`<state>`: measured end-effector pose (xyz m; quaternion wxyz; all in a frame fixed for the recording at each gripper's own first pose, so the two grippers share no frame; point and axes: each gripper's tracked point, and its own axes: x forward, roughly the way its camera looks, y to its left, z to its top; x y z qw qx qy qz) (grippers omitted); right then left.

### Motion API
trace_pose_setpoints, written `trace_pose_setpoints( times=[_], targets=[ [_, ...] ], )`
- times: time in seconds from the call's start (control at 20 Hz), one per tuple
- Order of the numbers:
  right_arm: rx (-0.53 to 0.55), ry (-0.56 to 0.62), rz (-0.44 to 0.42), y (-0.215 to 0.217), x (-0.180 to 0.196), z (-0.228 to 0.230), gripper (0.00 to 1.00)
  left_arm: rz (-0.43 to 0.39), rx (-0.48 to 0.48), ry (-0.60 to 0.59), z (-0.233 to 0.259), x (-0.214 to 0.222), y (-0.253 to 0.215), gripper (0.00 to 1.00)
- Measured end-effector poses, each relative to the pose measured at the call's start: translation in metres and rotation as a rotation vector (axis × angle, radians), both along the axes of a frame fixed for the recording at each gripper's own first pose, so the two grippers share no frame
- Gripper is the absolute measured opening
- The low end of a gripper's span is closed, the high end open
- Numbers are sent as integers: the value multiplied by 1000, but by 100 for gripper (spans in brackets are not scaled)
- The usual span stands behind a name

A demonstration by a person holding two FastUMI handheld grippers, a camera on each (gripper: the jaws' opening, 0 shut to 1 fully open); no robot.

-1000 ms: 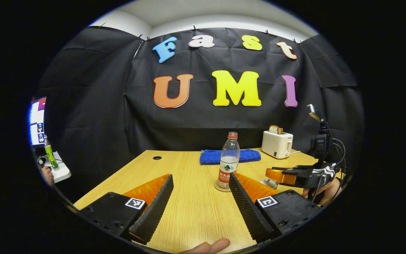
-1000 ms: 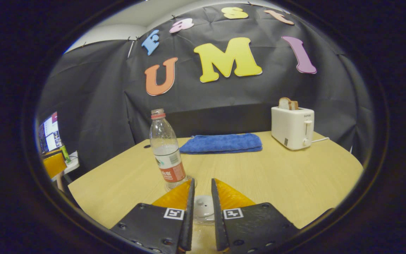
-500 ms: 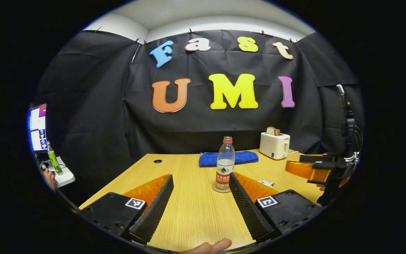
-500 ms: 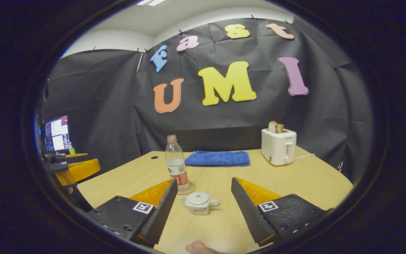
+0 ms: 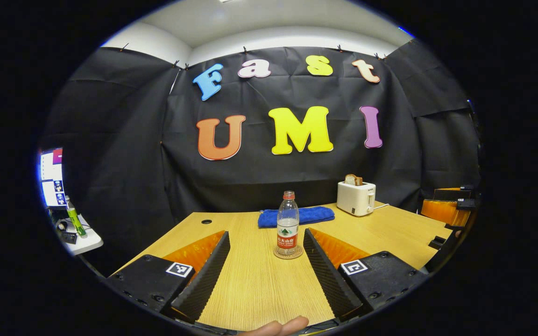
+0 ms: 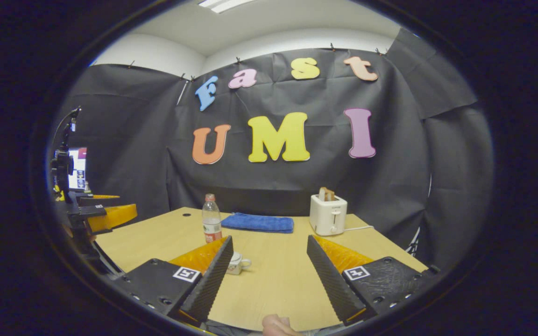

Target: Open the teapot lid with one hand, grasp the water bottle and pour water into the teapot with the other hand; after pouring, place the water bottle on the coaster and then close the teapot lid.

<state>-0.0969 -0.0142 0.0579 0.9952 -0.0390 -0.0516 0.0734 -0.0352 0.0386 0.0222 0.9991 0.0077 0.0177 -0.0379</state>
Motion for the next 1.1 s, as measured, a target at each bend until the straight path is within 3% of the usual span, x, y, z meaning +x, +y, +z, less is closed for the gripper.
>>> trace_pose_setpoints(
  times=[0.15,0.2,0.25,0.3,0.4,0.8,1.1],
  targets=[
    [-37,-8,-31,-13,-13,-3,95,40,35,-11,3,-5,2,98],
    [-36,-9,-26,-15,-18,-5,99,44,52,-10,3,-6,-1,98],
    [-21,-1,-4,-14,-24,-10,95,55,62,-25,8,-8,-1,95],
    [-9,8,16,-14,-29,-15,92,63,67,-36,12,-10,-2,98],
    [-15,9,38,-16,-33,-11,95,73,68,-49,15,-14,-4,98],
    [-4,-17,-47,-50,-35,-2,95,153,23,-27,8,-22,16,98],
    [-19,-6,-78,-56,-29,-6,95,146,10,-5,3,-21,16,98]
  ],
)
